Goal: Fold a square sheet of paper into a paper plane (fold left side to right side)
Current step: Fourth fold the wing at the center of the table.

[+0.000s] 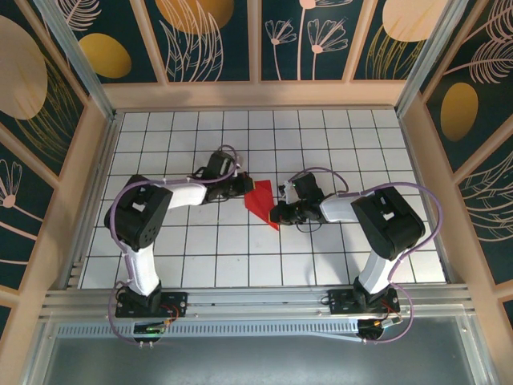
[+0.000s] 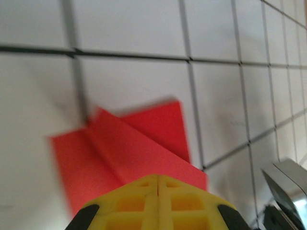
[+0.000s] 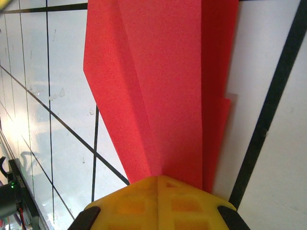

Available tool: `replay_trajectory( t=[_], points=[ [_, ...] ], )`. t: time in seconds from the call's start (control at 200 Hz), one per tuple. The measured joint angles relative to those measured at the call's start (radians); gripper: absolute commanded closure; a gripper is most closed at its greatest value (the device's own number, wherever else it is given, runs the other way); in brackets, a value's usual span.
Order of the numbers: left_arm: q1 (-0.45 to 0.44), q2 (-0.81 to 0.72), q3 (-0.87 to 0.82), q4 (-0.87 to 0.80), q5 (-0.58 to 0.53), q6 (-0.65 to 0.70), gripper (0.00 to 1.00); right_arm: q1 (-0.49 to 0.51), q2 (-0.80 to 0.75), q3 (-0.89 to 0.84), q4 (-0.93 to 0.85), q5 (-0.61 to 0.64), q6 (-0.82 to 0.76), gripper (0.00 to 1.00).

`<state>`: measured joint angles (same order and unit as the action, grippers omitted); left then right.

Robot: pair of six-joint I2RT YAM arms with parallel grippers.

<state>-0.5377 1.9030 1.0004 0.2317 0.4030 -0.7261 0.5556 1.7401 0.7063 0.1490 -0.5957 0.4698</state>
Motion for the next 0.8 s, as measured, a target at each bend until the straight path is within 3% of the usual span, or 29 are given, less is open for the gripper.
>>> replay_trajectory(
  t=[0.395, 0.801],
  points=[
    [-0.037, 0.110, 0.035, 0.032, 0.017, -0.026, 1.00, 0.001, 0.000, 0.000, 0.000, 0.001, 0.000, 1.00],
    [-0.037, 0.112, 0.043, 0.021, 0.000, -0.010, 1.00, 0.002, -0.064, 0.014, -0.092, -0.012, 0.009, 1.00]
  ],
)
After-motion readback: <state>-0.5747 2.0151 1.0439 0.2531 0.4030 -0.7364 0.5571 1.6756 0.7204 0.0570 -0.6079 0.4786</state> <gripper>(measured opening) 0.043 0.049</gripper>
